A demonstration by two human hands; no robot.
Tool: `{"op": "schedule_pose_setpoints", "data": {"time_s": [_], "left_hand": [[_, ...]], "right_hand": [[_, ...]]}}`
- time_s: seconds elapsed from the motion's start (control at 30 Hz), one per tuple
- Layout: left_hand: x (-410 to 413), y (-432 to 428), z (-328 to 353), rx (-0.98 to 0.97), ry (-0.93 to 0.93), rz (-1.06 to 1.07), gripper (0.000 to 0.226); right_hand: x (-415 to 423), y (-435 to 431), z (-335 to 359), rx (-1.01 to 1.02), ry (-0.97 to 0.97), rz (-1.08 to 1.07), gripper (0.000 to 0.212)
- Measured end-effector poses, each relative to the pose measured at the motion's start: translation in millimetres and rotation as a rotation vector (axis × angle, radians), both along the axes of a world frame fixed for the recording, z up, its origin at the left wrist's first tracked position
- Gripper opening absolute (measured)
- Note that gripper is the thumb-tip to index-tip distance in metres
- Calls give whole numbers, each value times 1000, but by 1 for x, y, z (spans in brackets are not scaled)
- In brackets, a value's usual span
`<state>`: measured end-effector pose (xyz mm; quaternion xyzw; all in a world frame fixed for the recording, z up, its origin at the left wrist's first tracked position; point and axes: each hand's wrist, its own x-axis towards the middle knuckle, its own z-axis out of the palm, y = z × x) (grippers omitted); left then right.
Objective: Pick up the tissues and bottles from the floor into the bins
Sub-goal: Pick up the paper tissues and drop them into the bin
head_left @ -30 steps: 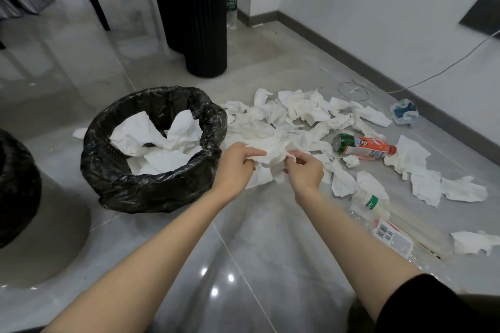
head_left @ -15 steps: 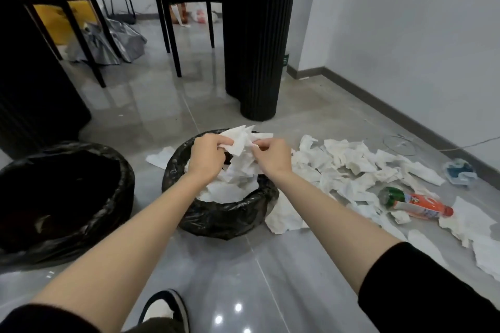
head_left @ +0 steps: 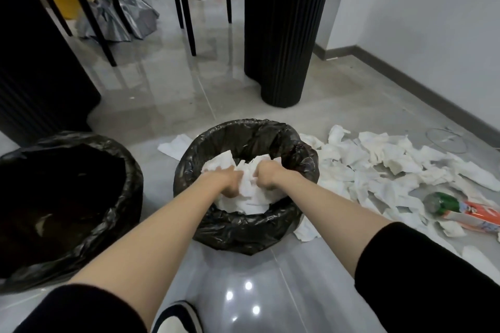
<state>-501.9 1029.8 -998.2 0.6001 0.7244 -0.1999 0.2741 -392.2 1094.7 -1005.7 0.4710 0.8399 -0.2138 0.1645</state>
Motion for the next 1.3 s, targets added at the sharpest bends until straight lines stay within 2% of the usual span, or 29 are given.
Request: {"op": "schedule_pose_setpoints", "data": {"time_s": [0.1,0.17,0.27,0.43,0.53,0.7,0.83,0.9,1.0,1.13,1.3], "left_hand": [[-5,5,-7,-106,91,-13,84],[-6,11,-14,-196,83,-10,76],[-7,14,-26,-297,144,2,79],[2,8,-26,-187,164,-55,69],[2,10,-29,-186,131,-38,70],[14,8,0,-76,67,29,74],[23,2,21,28,-4,98,72],[28,0,33,129,-109,150,66],[43,-3,55,391,-234,260,53],[77,-6,83,672,-344,316,45],[131,-5,106,765,-437,242,41]], "right_hand": [[-6,6,-11,-167,-205,73,48],[-10,10,-21,-283,-282,93,51],[-12,8,-32,-353,-399,147,53],[-8,1,-44,-330,-454,247,56],[-3,-1,-27,-251,-344,246,52],[11,-8,4,53,-121,252,44],[43,-10,32,144,107,191,43],[63,-10,47,183,267,138,39],[101,-14,70,221,466,41,35],[149,-20,83,254,542,-101,35],[206,-25,72,206,592,-337,34]]}}
